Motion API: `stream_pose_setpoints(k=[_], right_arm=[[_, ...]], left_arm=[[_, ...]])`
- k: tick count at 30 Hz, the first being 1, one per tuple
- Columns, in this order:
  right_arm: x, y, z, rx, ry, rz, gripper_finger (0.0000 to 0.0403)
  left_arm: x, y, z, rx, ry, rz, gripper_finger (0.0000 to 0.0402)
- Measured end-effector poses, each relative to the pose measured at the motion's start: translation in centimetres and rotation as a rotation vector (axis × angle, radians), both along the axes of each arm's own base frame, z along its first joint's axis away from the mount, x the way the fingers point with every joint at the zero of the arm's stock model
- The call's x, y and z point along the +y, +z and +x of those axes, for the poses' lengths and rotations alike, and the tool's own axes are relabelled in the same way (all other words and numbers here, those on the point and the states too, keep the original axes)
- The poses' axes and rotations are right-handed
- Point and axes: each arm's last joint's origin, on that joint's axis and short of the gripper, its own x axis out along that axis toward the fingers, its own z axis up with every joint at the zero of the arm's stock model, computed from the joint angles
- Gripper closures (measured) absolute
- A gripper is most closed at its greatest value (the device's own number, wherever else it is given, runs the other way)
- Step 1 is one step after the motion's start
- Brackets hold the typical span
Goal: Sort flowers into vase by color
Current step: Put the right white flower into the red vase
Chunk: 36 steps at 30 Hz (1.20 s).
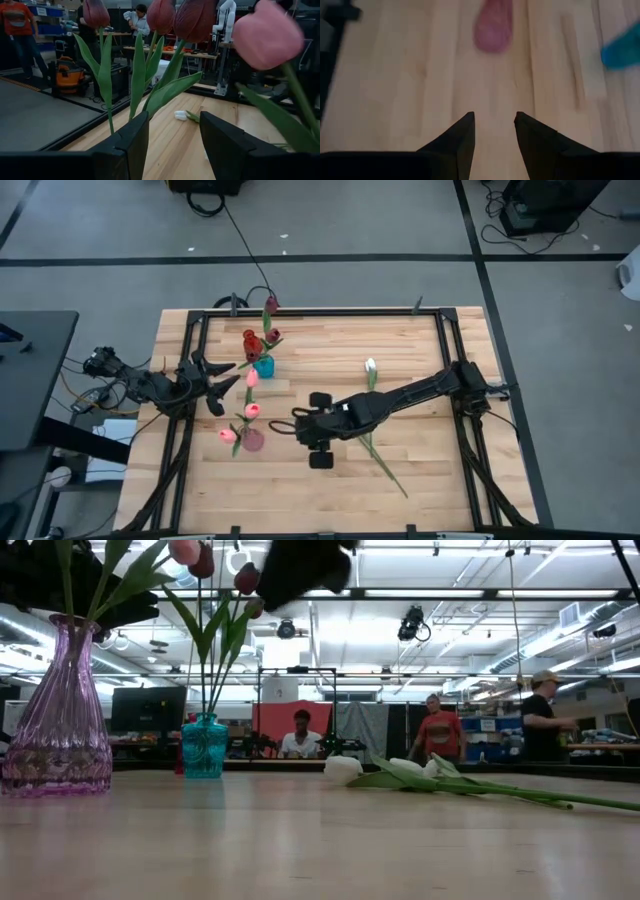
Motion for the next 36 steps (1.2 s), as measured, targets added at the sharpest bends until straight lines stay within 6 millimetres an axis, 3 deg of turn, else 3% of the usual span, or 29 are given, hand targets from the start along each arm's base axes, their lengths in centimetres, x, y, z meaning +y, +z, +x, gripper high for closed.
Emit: stream_pose_setpoints(k=[7, 17, 28, 36], right_arm=[[-2.3, -3.5, -3.5, 0.337, -0.253, 0.065, 0.0263], [-6.3, -10.6, -8.2, 0.706, -0.528, 0.121, 0.0284], [-12.5, -10.2, -12.9, 0.471, -0.890, 0.235, 0.0309], [-13.8, -11.9, -13.9, 0.400, -0.939, 0.318, 0.0276]], left_arm=[[0.0, 0.0, 0.0, 0.000, 0.000, -0.001, 0.0220], [0.0, 0.0, 0.0, -0.001, 0.000, -0.002, 0.0220], [0.0, 0.0, 0.0, -0.001, 0.000, -0.002, 0.0220], [0.0, 0.0, 0.0, -0.001, 0.000, -0.002, 0.0220]])
